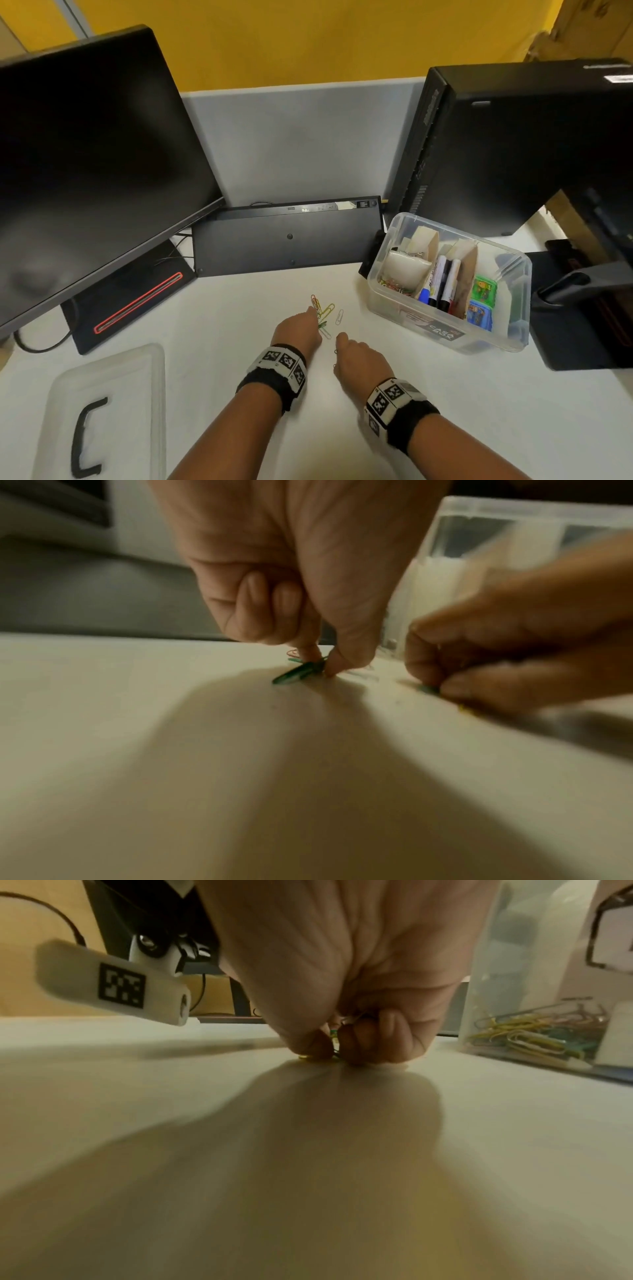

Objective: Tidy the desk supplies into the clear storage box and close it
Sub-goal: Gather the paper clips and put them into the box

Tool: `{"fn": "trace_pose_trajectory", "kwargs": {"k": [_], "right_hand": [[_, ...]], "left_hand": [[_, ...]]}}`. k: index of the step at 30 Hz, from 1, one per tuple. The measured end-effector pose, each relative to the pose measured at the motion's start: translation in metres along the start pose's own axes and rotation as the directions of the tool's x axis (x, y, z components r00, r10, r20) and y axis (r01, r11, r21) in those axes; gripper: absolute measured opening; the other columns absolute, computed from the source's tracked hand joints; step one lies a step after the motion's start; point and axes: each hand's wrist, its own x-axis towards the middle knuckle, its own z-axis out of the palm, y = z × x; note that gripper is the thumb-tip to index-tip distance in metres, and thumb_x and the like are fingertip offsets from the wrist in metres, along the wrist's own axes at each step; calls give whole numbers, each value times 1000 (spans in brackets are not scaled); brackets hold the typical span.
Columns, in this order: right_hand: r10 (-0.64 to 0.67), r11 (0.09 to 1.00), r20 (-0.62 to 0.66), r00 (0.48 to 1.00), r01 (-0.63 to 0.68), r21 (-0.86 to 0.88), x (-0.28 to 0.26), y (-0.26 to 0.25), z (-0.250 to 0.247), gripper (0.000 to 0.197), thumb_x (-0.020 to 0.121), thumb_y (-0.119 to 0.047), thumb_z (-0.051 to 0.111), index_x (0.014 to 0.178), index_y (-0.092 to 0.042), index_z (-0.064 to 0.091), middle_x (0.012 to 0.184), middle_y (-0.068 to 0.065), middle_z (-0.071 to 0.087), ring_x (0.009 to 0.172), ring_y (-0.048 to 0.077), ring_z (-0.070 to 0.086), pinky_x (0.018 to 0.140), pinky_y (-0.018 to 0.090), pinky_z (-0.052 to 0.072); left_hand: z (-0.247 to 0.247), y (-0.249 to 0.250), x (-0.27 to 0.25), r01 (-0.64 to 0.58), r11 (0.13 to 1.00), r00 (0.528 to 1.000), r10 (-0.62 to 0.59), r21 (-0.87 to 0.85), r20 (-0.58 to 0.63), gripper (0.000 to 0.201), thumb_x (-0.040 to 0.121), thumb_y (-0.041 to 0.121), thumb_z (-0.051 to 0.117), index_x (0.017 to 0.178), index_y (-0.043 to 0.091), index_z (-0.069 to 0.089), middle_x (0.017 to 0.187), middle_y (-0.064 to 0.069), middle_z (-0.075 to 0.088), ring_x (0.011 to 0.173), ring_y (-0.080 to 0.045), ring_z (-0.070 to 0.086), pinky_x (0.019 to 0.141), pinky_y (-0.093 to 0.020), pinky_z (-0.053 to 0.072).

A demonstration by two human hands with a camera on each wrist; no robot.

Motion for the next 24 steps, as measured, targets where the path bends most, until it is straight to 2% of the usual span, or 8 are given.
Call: {"fn": "trace_pose_trajectory", "kwargs": {"k": [3,8,11,13,15,18,22,24], "right_hand": [[57,992,32,998,-60,110,6,8,-5,21,92,-18,39,112,-11,41,91,7,61,78,27,59,55,30,33],[83,800,102,991,-127,586,3,34,-3,17,92,-28,30,77,-21,36,65,-6,40,53,7,34,57,29,35],[49,197,206,977,-211,957,-6,43,-11,19,80,-26,36,63,-17,36,57,2,37,46,15,29,49,32,23],[-4,-200,228,974,-224,954,-12,47,-14,16,76,-24,42,63,-14,40,55,6,38,44,14,26,49,31,12],[-43,-302,231,972,-233,925,-15,45,-14,20,83,-23,42,64,-14,45,56,7,44,41,15,29,49,29,10],[-35,-182,256,966,-258,949,-11,37,-16,25,95,-20,42,71,-12,42,54,3,47,39,13,33,47,27,15],[-26,678,79,997,-40,734,-11,31,-9,15,100,-20,33,89,-24,42,68,1,51,56,13,45,56,29,40],[-102,895,86,991,53,443,-14,28,-6,13,98,-19,31,97,-31,36,73,0,58,64,18,54,66,36,47]], "left_hand": [[-3,0,-2,-50,998,998,51,37,-24,25,92,12,41,116,8,49,107,-11,64,94,-29,61,73,-32,45],[-6,-26,-8,23,880,997,-56,-475,-56,10,92,20,49,90,12,55,93,-5,57,82,-19,49,72,-27,36],[-13,-37,-17,121,596,989,-144,-794,42,23,95,18,45,72,18,47,74,2,47,72,-18,44,62,-28,35],[-19,-36,-28,205,278,968,-199,-938,153,26,93,15,41,67,16,42,66,1,40,60,-14,38,57,-26,33],[-22,-34,-39,196,-55,973,-116,-979,201,23,89,12,35,66,14,40,63,-1,35,54,-12,32,54,-24,29],[-23,-34,-49,176,-314,984,48,-933,169,17,81,14,30,65,14,36,64,-2,35,53,-13,30,50,-24,27],[-22,-35,-47,176,-348,984,83,-921,157,28,88,26,33,66,13,43,62,-1,41,51,-13,30,44,-23,28],[-21,-34,-38,172,-183,984,-8,-968,176,39,98,32,32,64,15,43,56,2,39,49,-13,29,42,-22,26]]}}
